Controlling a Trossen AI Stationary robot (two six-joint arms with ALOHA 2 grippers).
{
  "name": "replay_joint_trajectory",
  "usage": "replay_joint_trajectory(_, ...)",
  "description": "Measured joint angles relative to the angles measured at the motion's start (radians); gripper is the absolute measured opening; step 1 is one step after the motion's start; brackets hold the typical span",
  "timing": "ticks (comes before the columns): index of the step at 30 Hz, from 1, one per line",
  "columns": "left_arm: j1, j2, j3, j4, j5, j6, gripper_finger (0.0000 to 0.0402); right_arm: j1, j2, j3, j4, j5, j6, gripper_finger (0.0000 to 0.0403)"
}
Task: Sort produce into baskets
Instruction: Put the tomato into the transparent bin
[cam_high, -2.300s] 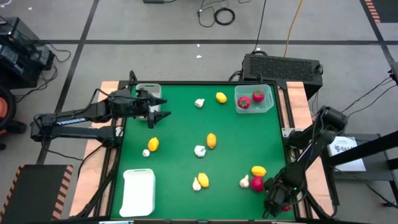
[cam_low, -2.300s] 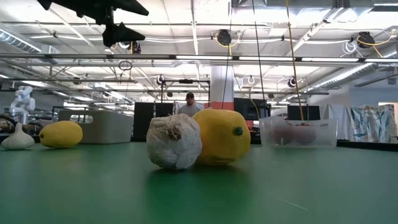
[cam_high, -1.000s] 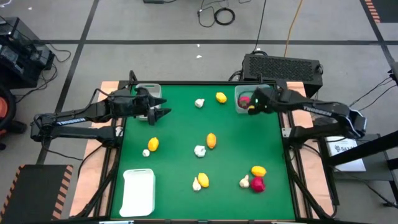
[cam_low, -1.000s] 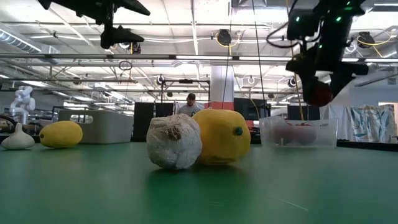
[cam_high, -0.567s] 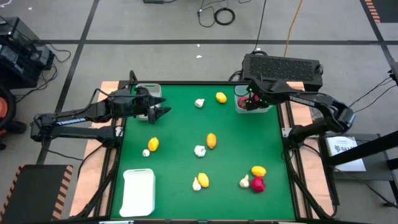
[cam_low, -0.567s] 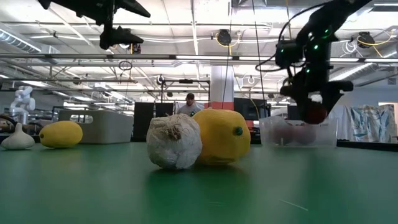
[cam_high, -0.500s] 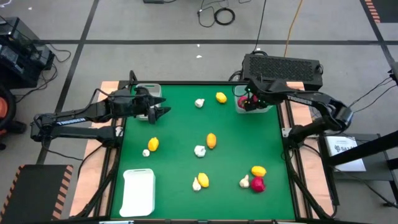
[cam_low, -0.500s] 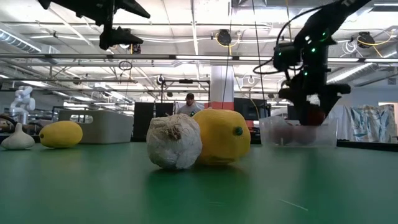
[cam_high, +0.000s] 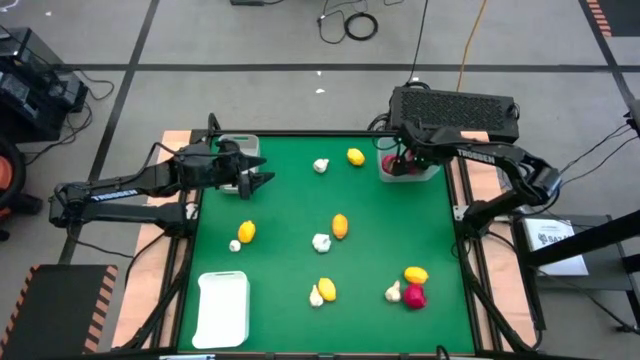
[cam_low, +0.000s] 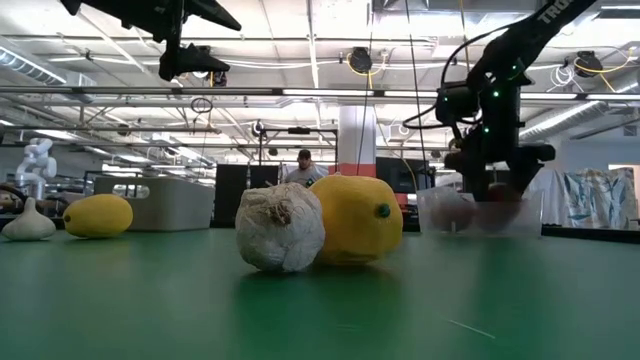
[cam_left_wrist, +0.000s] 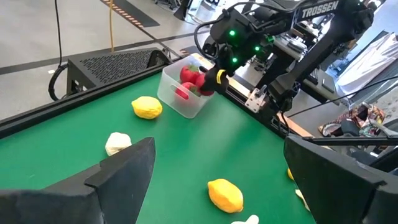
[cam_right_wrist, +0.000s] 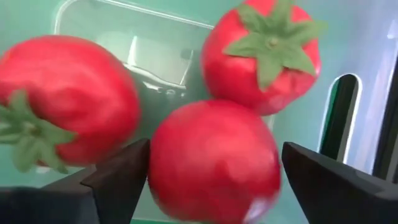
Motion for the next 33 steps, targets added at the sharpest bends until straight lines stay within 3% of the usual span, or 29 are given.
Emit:
replay_joint_trajectory(15, 0.000, 0.000, 0.000, 0.005, -0.004, 0.001, 0.0361, 0.001, -0.043, 0.001, -0.002, -0.005, -0.007, 0.0360)
replay_joint_trajectory(26, 0.000, 0.000, 0.000, 0.007, -0.008, 0.001, 0.0361, 0.025, -0.088, 0.217, -0.045, -0.187, -0.034, 0.0361)
replay_joint_trajectory(33, 0.000, 0.000, 0.000, 0.005, -0.008, 0.010, 0.0361, 0.178, -0.088, 0.346, -0.138, -0.338, 0.048, 0.0361)
